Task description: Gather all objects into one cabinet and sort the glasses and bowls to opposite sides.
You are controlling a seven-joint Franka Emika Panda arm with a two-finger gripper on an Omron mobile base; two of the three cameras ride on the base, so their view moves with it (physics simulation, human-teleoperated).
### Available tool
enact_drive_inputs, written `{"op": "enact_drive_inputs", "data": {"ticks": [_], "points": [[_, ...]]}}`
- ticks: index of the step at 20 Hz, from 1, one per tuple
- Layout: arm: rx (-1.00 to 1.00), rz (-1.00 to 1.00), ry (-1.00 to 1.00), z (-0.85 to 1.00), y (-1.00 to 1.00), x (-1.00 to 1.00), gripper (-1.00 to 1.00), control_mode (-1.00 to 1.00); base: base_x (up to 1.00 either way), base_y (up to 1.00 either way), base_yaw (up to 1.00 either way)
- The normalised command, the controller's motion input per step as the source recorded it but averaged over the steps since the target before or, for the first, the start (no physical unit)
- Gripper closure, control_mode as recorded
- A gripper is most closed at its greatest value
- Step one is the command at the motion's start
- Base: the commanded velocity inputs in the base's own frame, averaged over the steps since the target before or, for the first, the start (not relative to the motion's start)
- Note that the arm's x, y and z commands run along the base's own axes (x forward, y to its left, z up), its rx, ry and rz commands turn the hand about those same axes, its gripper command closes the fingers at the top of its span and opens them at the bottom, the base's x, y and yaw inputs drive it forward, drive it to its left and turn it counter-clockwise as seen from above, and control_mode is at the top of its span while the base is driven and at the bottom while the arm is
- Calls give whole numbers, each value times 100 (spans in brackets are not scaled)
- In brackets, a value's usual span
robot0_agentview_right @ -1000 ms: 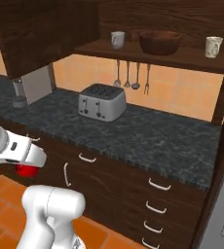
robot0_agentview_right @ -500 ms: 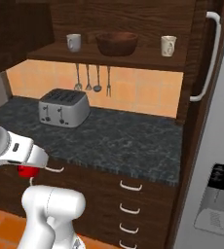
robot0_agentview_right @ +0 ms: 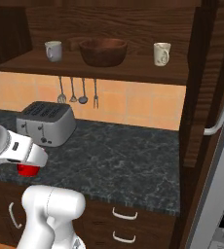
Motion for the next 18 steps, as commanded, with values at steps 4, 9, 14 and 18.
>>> {"op": "enact_drive_inputs", "data": {"ticks": [4,9,14,18], "points": [[0,0,0,0,0,0,100,100,98,0,-16],[0,0,0,0,0,0,100,100,94,0,-11],[0,0,0,0,0,0,100,100,48,-1,-2],[0,0,0,0,0,0,100,100,33,-23,0]]}}
